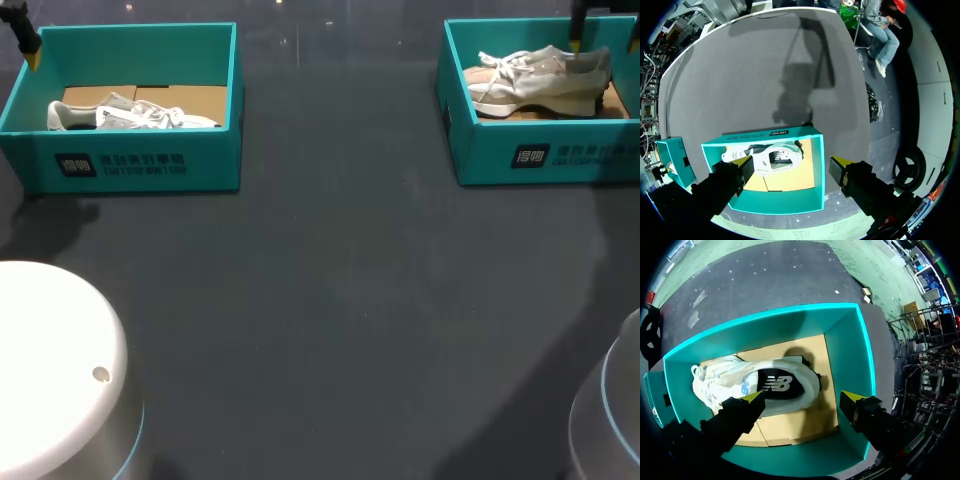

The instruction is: Take the shoe out of the shoebox, open the shoe tongue, remove and reinsert the insole, then place the shoe into the shoebox

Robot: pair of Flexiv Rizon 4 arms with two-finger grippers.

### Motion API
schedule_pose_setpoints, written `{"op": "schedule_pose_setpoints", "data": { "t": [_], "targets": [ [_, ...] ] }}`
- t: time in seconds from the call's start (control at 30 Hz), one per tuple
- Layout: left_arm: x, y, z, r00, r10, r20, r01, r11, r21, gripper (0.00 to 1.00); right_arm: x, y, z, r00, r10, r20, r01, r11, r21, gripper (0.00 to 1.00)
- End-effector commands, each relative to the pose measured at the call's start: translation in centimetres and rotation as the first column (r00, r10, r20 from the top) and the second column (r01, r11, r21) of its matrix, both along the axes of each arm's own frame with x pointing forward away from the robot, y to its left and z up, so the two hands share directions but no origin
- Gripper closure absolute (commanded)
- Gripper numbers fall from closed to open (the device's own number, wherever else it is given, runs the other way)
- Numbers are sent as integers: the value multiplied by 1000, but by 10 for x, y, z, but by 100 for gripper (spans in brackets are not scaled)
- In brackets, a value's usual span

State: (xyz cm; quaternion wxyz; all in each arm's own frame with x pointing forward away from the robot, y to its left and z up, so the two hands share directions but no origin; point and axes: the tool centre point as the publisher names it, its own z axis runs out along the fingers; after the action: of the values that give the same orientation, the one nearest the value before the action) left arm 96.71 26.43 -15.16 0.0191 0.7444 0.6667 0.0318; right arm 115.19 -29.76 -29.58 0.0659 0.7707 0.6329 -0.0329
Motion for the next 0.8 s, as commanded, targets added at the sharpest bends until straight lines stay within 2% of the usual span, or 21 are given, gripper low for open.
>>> {"op": "schedule_pose_setpoints", "data": {
  "t": [0.03, 0.2, 0.5, 0.6, 0.67, 0.8],
  "targets": [
    [-1, 0, 0, 1000, -1, 1, 1, 1000, 2, 0, 7, -3, -13, 1000, -12, -3, 12, 1000, -5, 0],
    [-1, 0, 0, 1000, -1, 1, 1, 1000, 2, 0, 8, -8, -23, 999, -37, -5, 36, 999, -32, 0],
    [-1, 0, 0, 1000, -1, 1, 1, 1000, 2, 0, 9, -18, -48, 999, -45, -22, 44, 999, -7, 0],
    [-1, 0, 0, 1000, -1, 1, 1, 1000, 2, 0, 9, -21, -55, 998, -45, -40, 45, 999, 3, 8],
    [-1, 0, 0, 1000, -1, 1, 1, 1000, 2, 0, 10, -22, -60, 998, -40, -43, 40, 999, 10, 18],
    [-1, 0, 0, 1000, -1, 1, 1, 1000, 2, 0, 11, -23, -67, 998, -28, -61, 29, 999, 17, 23]
  ]
}}
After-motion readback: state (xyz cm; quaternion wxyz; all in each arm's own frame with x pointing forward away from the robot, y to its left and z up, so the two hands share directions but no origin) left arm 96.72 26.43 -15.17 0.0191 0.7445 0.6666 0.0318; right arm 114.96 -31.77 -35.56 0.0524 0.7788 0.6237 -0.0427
